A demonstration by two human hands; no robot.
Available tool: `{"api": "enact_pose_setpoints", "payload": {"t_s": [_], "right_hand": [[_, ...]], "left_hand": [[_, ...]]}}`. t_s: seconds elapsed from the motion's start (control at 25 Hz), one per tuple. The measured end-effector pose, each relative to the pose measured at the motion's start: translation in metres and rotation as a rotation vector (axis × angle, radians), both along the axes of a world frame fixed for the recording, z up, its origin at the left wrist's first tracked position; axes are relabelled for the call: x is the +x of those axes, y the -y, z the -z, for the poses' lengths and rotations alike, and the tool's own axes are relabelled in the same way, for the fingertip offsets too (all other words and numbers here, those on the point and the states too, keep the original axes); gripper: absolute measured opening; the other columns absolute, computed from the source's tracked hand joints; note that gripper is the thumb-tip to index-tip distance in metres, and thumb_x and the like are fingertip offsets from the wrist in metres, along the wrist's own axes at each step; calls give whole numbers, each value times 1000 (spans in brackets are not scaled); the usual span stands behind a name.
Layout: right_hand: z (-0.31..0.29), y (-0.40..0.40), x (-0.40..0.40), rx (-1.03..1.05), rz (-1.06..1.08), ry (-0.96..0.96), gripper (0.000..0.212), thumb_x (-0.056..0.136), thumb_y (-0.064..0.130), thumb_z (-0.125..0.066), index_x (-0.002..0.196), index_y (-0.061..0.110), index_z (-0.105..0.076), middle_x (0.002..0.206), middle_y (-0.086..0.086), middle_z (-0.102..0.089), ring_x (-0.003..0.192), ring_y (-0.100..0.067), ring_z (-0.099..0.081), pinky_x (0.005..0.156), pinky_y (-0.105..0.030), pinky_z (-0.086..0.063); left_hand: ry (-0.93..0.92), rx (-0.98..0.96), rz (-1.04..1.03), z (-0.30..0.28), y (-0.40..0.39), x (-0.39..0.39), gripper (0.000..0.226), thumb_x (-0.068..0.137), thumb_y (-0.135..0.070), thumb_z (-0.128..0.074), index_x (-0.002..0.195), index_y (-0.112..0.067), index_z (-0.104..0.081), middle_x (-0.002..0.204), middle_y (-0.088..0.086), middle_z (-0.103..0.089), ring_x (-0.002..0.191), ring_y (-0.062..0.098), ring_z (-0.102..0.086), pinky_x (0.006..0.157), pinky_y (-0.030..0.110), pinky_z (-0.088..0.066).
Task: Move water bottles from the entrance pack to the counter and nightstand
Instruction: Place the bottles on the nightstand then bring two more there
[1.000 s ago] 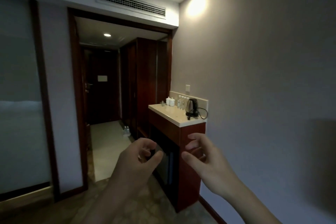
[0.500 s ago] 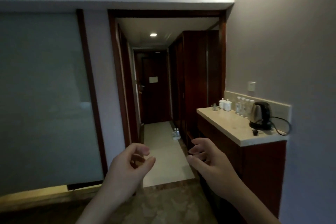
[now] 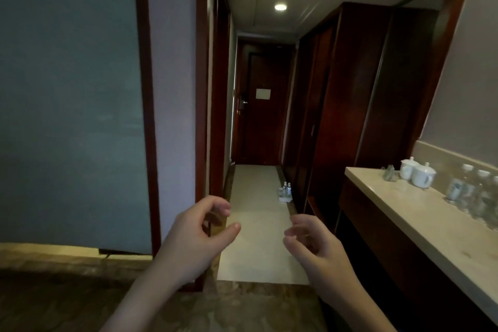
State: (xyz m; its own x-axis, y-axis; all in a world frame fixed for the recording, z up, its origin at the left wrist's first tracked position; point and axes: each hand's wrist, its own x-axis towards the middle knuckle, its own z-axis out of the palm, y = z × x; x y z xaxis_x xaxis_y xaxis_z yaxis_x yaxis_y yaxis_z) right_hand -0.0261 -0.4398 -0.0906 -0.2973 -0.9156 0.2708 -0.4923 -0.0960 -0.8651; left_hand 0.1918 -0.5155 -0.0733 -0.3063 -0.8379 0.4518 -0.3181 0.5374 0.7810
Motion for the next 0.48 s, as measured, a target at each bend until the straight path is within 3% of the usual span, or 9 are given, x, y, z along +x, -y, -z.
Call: {"api": "enact_pose_setpoints", "payload": {"t_s": [0.2, 0.32, 0.48], "right_hand": [[-19, 129, -78, 12, 110, 20, 31, 88, 35, -69, 116, 36, -55, 105, 11, -66, 93, -5, -64, 71, -18, -53], [-17, 198, -136, -19, 168, 24, 32, 88, 34, -68, 117, 36, -55, 106, 7, -66, 96, -10, -65, 81, -29, -58], [-5, 313, -213, -85, 203, 32, 33, 88, 34, -69, 117, 37, -54, 106, 9, -66, 97, -11, -65, 82, -31, -58]], "left_hand": [[50, -15, 137, -22, 156, -93, 28, 79, -42, -70, 104, -44, -60, 99, -22, -64, 92, -3, -60, 78, 29, -57], [59, -25, 161, -13, 243, -150, 26, 77, -38, -73, 100, -43, -62, 96, -26, -64, 89, -2, -61, 76, 32, -57], [47, -59, 171, 3, 361, -228, 27, 77, -37, -73, 101, -42, -62, 97, -27, -63, 91, -3, -60, 75, 30, -56]]}}
